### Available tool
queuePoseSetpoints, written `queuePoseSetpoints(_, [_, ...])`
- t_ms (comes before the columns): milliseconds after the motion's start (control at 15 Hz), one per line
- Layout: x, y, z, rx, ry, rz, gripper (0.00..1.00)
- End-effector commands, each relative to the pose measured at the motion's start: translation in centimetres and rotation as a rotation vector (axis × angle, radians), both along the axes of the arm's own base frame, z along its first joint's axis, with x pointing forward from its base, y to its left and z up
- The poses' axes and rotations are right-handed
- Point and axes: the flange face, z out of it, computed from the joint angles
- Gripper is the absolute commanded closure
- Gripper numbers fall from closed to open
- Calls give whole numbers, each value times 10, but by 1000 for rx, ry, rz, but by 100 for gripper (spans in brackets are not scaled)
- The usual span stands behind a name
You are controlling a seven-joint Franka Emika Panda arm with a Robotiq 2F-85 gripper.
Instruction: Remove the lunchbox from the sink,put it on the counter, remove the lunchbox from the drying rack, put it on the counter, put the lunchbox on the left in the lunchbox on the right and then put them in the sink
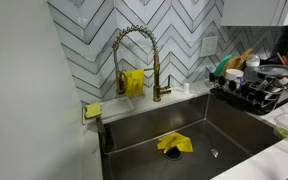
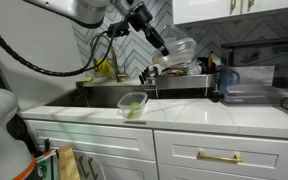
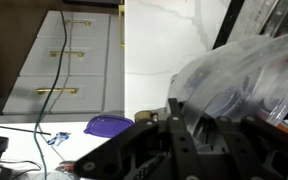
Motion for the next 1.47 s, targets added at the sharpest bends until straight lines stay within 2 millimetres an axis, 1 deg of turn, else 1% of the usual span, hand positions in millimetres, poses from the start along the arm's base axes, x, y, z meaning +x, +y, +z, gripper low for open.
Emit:
queuePoseSetpoints(0, [-26, -22, -20, 52, 40, 9, 98])
queuePoseSetpoints(400, [-39, -48, -67, 94, 167, 30, 98])
queuePoseSetpoints(533, [-40, -56, -83, 91, 208, 0, 98])
queuePoseSetpoints(667, [-38, -59, -95, 100, 225, -3, 98])
queuePoseSetpoints(800, [-31, -60, -107, 107, 232, -1, 98])
queuePoseSetpoints(1200, [-8, -51, -137, 174, 209, 23, 98])
queuePoseSetpoints(1400, [-1, -50, -155, 191, 241, 10, 98])
